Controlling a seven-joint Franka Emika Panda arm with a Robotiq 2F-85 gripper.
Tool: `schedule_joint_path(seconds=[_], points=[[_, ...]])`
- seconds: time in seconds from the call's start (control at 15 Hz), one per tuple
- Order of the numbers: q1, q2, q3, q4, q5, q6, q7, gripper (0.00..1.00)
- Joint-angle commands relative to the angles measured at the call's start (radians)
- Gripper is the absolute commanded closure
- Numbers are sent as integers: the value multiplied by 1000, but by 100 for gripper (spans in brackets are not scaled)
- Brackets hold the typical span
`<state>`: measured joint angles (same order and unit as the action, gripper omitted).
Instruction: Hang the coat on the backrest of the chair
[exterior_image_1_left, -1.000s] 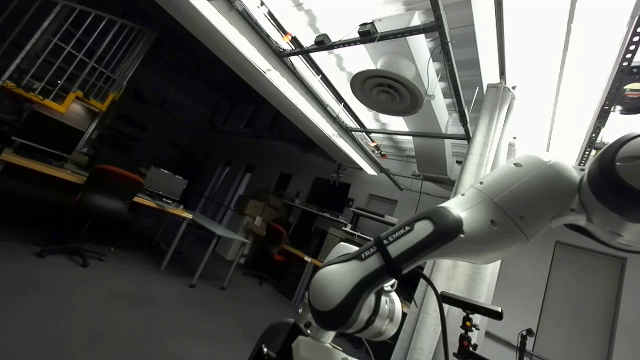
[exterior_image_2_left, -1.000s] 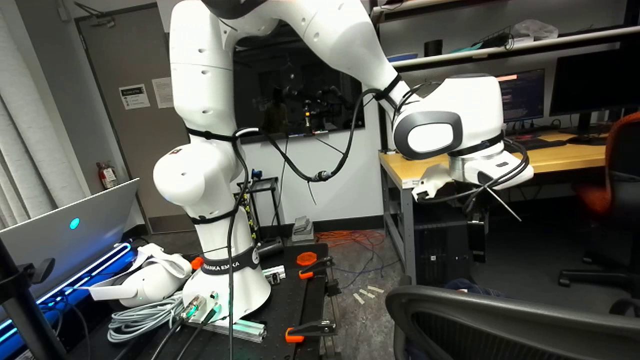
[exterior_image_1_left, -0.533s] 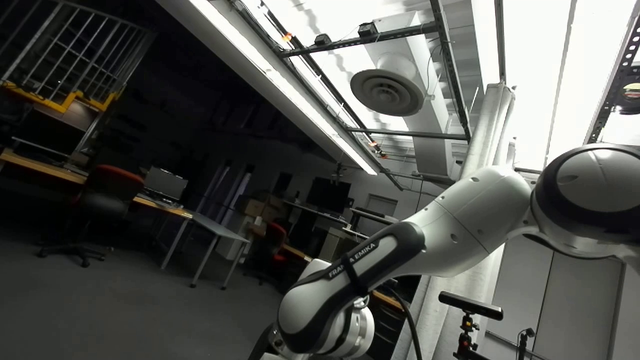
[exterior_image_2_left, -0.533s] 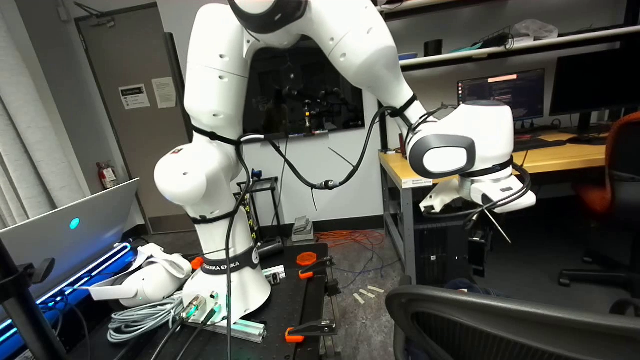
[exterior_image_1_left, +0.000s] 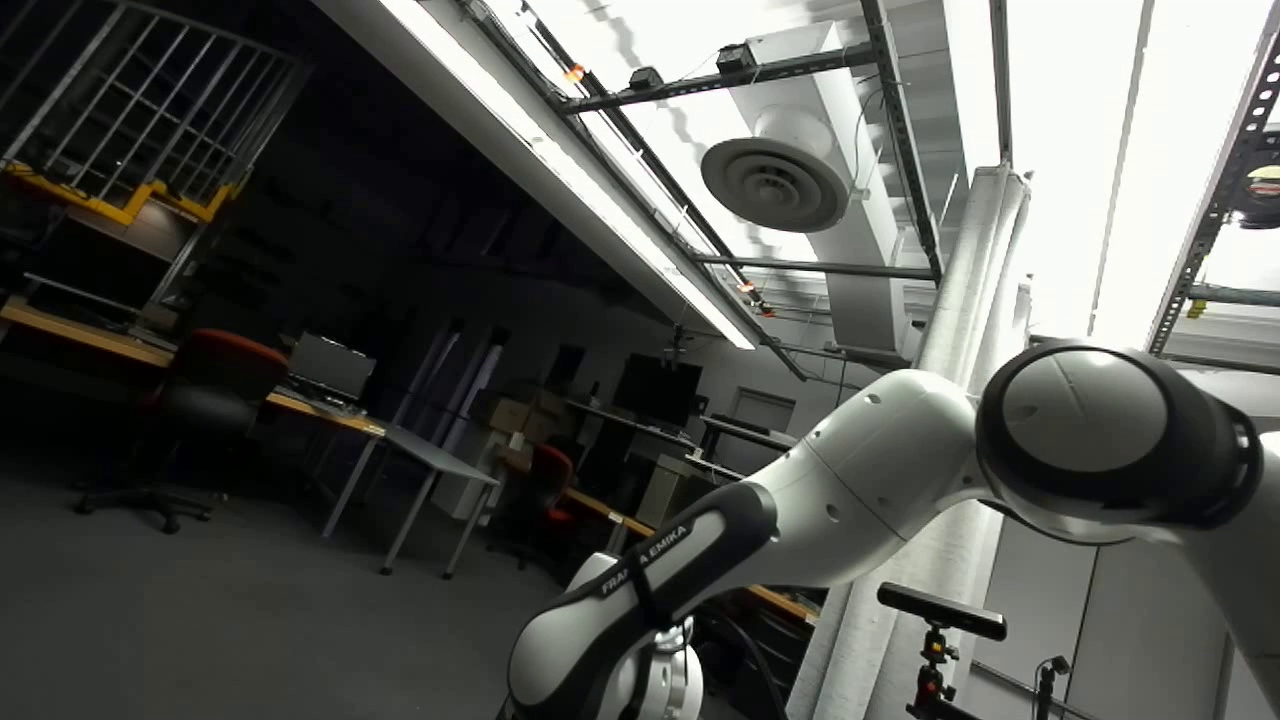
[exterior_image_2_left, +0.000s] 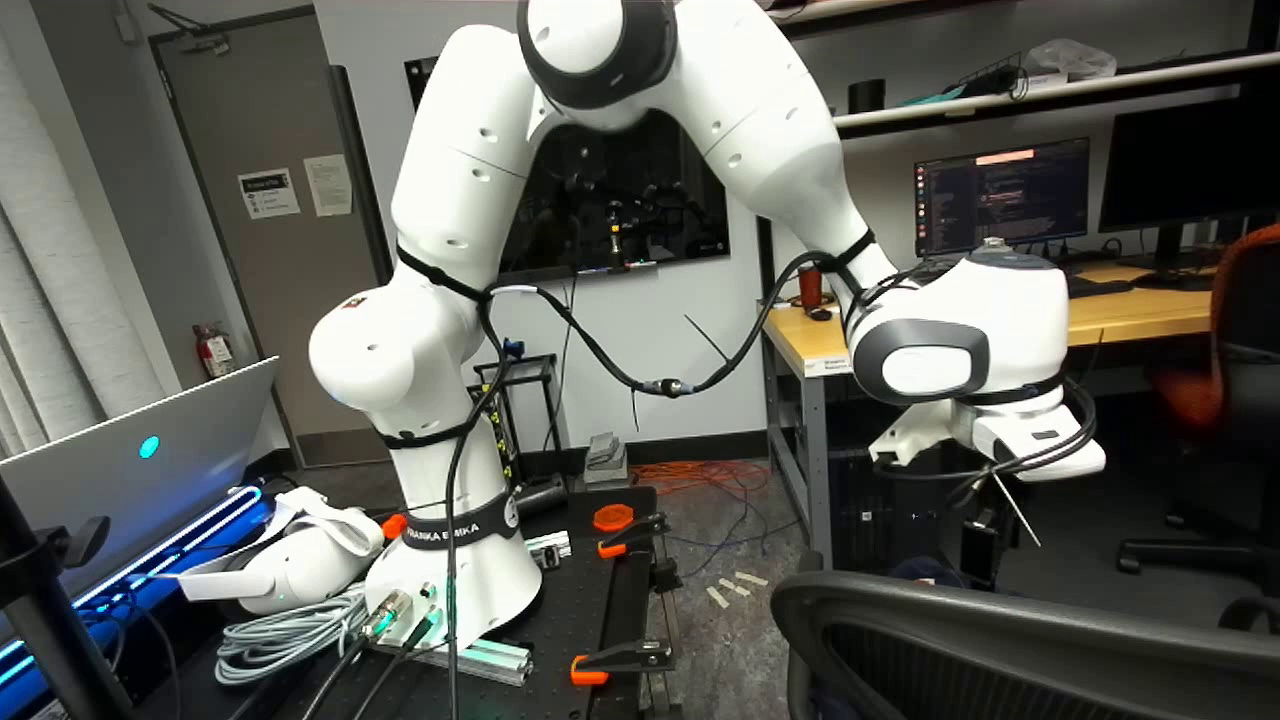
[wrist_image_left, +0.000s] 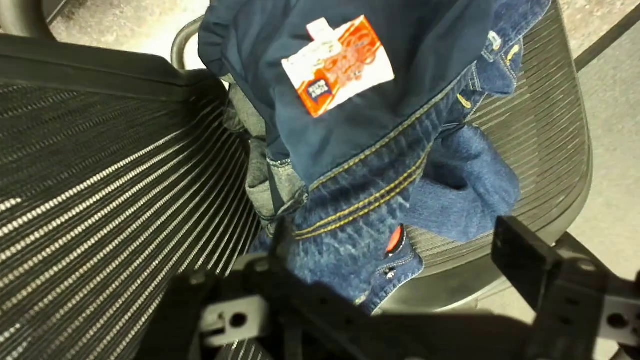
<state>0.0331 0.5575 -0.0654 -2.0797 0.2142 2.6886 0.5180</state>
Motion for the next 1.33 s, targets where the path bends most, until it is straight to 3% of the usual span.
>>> schedule_joint_path(seconds=[0.0,0.47,0.53,0.67,0.73,1.27], points=[[2,104,-10,90,37,33,8,0],[7,193,-14,172,44,16,15,2],[7,199,-15,180,44,14,16,27],[11,203,-24,189,37,9,19,29],[12,198,-27,188,35,9,17,35],[41,93,-68,113,7,29,11,96]])
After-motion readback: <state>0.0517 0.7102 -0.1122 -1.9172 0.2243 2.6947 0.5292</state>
